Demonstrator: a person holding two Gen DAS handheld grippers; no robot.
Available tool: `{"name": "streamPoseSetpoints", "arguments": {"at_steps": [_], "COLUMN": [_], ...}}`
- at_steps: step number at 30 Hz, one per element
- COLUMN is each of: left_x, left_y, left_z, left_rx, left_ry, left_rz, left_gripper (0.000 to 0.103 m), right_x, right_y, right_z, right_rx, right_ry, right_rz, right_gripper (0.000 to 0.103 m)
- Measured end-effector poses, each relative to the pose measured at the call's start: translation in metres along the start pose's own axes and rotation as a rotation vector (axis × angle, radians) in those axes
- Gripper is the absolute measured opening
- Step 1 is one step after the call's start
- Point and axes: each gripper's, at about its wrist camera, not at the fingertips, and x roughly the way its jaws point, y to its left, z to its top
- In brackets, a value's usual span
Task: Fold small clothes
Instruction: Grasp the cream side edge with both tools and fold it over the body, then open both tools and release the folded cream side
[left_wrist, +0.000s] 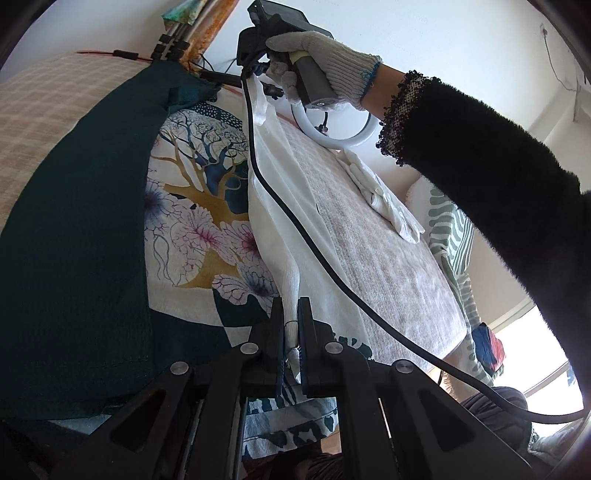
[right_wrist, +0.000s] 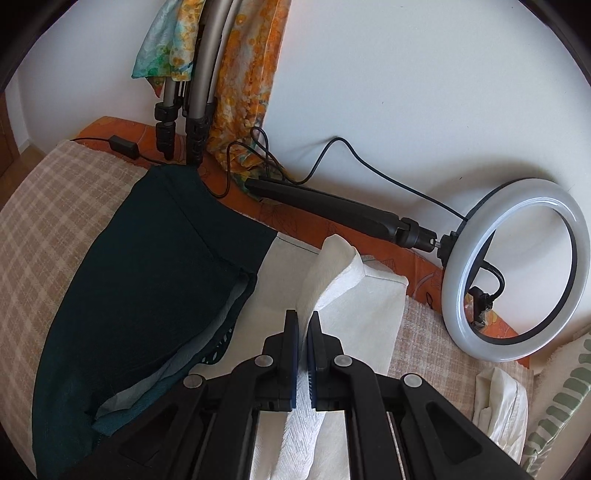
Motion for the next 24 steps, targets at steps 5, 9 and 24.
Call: {"name": "streamPoseSetpoints", "arguments": {"at_steps": [5, 9, 24], "left_x": [0.002, 0.002, -0.040], "left_y": [0.007, 0.007, -0.026], "left_z": [-0.001, -0.001, 0.001], "left_rx": [-0.016, -0.004, 0.161], "left_ry": [0.015, 0.023, 0.006], "left_rz": [0.005, 0.018, 0.089], "left_gripper": [0.005, 0.005, 0.035], "right_x": [0.014, 0.023, -0.060], "right_y": [0.017, 0.027, -0.072], "right_z": [0.000, -0.002, -0.028], "right_rx": [-0.012, -0.024, 0.267], "right_ry": [0.016, 0.031, -0.142], "right_rz": [0.006, 0.013, 0.405], "right_gripper": [0.001, 0.002, 0.068]}}
